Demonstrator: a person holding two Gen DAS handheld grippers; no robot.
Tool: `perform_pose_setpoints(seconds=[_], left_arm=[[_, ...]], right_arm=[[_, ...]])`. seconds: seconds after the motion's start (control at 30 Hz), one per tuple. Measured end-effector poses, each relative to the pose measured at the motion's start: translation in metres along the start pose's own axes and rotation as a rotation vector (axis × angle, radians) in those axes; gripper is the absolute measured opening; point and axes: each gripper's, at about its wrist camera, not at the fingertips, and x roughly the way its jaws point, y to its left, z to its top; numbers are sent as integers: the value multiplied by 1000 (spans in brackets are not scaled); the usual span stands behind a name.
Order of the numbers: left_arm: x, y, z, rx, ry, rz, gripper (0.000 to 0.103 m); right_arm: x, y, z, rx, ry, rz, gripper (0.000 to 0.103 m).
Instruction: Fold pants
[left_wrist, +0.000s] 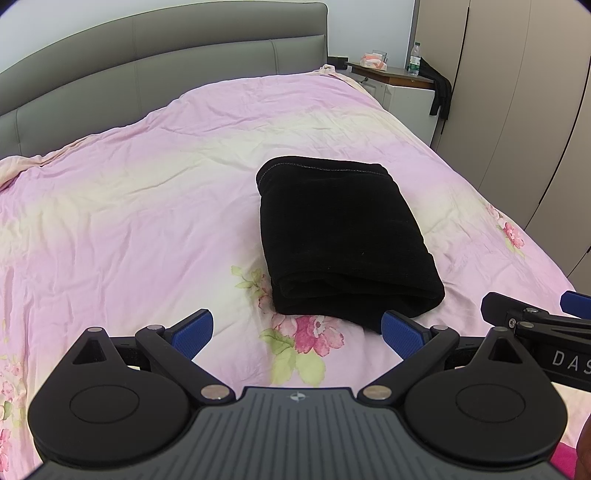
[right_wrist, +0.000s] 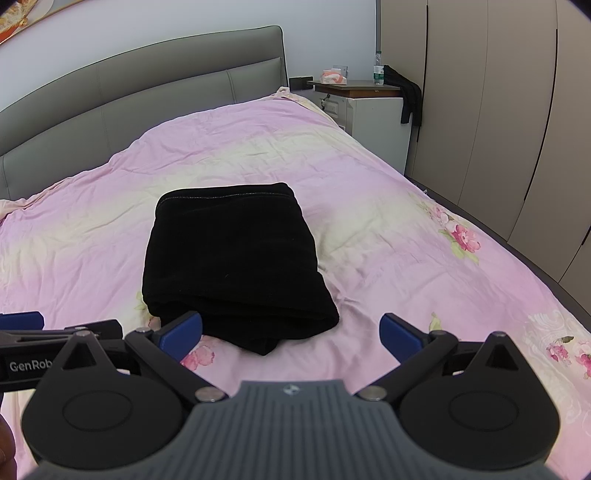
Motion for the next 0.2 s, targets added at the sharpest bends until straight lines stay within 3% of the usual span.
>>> perform_pose_setpoints(seconds=[0.2], left_arm=[[-1, 0, -2, 12, -10, 6, 103]], right_arm=[[0, 0, 0, 0, 0, 0, 98]])
